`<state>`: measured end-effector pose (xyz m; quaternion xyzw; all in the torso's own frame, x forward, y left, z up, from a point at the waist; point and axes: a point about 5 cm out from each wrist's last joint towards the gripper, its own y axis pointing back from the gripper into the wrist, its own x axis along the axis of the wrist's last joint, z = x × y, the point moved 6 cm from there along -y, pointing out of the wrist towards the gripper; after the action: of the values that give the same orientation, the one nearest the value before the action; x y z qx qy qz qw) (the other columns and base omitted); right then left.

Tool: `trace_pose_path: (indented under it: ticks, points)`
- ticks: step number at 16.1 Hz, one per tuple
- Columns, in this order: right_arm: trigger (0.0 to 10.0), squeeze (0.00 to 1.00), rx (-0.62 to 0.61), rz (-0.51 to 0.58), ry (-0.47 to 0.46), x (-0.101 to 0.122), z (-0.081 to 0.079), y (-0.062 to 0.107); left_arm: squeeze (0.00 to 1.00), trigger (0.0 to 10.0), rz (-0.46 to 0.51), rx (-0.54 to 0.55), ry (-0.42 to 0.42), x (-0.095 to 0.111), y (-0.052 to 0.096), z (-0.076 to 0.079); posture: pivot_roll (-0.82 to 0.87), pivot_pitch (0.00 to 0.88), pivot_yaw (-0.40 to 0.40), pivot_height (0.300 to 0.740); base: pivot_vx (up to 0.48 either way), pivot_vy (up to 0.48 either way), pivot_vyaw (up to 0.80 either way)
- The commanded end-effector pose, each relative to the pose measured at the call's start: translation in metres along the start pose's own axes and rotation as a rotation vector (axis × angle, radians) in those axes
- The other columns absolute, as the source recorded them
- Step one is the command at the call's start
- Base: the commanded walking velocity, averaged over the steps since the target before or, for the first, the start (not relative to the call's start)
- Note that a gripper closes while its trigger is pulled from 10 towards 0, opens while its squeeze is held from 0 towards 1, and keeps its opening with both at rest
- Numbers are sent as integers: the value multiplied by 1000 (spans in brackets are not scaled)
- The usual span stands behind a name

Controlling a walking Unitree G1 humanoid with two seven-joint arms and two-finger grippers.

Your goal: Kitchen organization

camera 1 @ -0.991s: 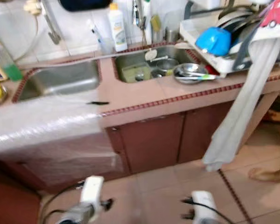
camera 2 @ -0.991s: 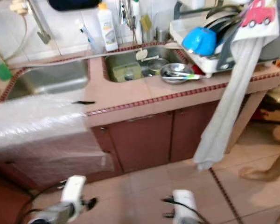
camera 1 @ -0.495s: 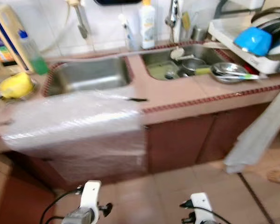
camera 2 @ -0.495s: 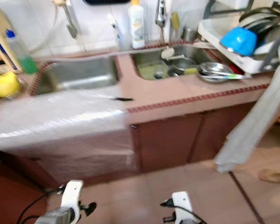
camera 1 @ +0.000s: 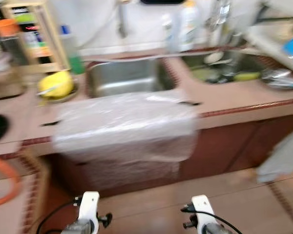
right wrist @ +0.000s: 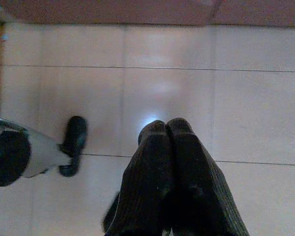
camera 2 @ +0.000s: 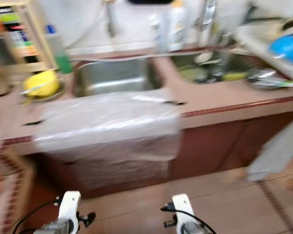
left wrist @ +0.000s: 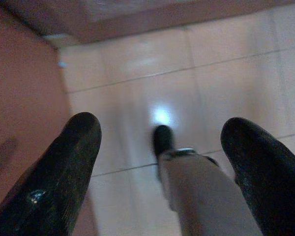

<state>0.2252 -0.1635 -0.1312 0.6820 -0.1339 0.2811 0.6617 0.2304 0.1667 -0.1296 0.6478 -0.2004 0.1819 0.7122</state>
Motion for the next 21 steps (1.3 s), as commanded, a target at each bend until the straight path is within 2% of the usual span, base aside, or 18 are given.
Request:
trace_pose_path:
  ticks: [1,5,8,9,15,21]
  points:
    - [10000,0,-15,-35,2,-13,7,3,0,10000,23,-30,-32,8,-2,10,-2,0,59,740,0,0,0]
    - [10000,0,-15,-46,0,-19,7,4,0,10000,43,-61,-62,16,-2,19,-3,0,59,740,0,-316,0]
    - [10000,0,-33,-48,-6,-20,14,5,0,10000,39,-76,-35,16,-3,22,-2,0,64,740,0,-480,0]
    - [10000,0,-35,-45,-5,-18,16,5,0,10000,40,-81,-51,16,-3,23,1,0,64,740,0,-480,0]
    - [10000,0,2,-34,43,-12,3,2,0,10000,24,-62,-46,9,-2,18,3,0,67,740,0,0,0]
    - [10000,0,-2,-40,48,-14,4,3,0,10000,28,-60,-58,12,-2,17,3,0,74,740,0,0,0]
